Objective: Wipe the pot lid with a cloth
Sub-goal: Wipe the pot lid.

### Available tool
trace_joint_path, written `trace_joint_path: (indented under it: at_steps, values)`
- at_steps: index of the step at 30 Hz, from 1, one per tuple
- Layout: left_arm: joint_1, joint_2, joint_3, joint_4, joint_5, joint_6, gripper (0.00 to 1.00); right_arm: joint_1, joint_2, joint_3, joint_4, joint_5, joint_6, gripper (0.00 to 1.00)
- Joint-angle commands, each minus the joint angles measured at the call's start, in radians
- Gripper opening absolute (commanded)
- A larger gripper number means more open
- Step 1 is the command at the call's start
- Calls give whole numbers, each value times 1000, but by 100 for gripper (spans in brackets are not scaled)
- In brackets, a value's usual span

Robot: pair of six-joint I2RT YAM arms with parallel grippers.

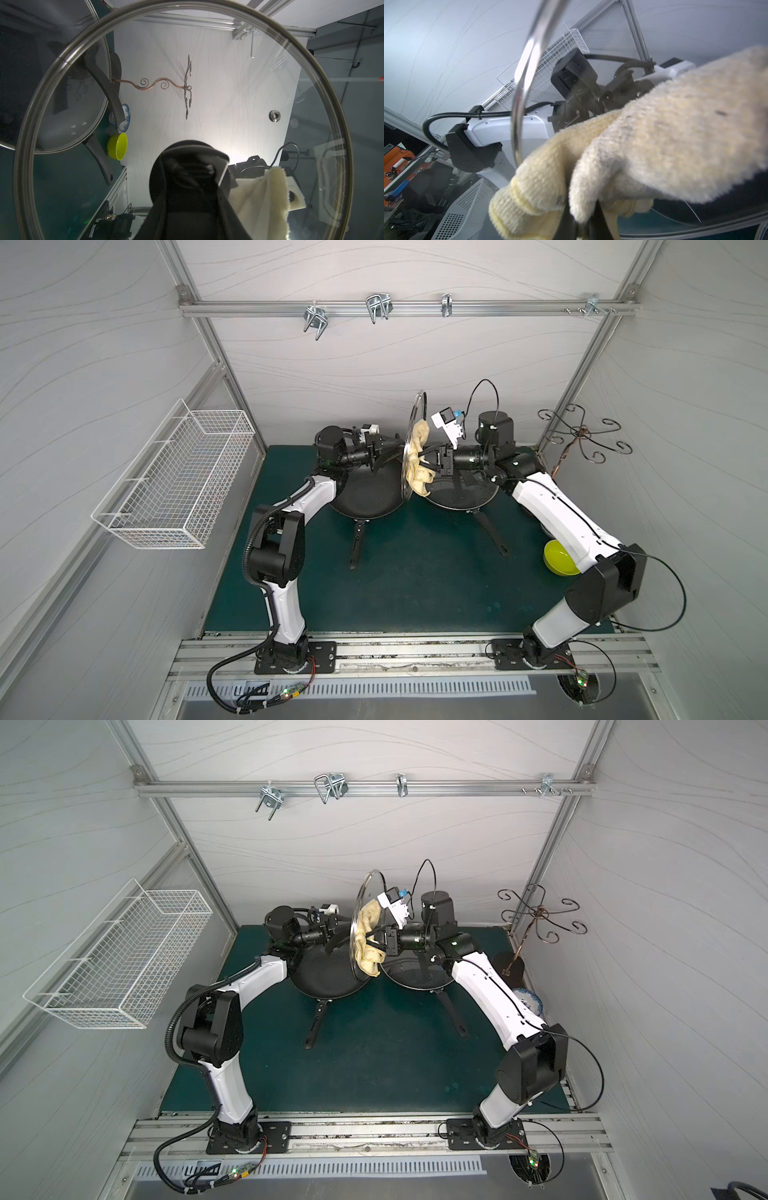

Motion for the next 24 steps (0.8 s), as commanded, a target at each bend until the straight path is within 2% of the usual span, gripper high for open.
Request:
trace_joint_path:
  at_steps: [1,8,13,20,24]
  values:
    - [-3,-38,31,200,88,-68,0,-21,14,71,121,56,70,0]
    - [-6,-61,21,203,146,-55,0,-75,147,221,13,227,34,0]
    - [-9,-75,31,230,147,-70,0,-112,238,266,-17,265,23,0]
    - [-14,-85,76,254,104,-94,0,-128,312,230,-19,276,4,0]
    - [-16,-67,110,327,33,-150,0,-128,303,152,-8,259,-7,0]
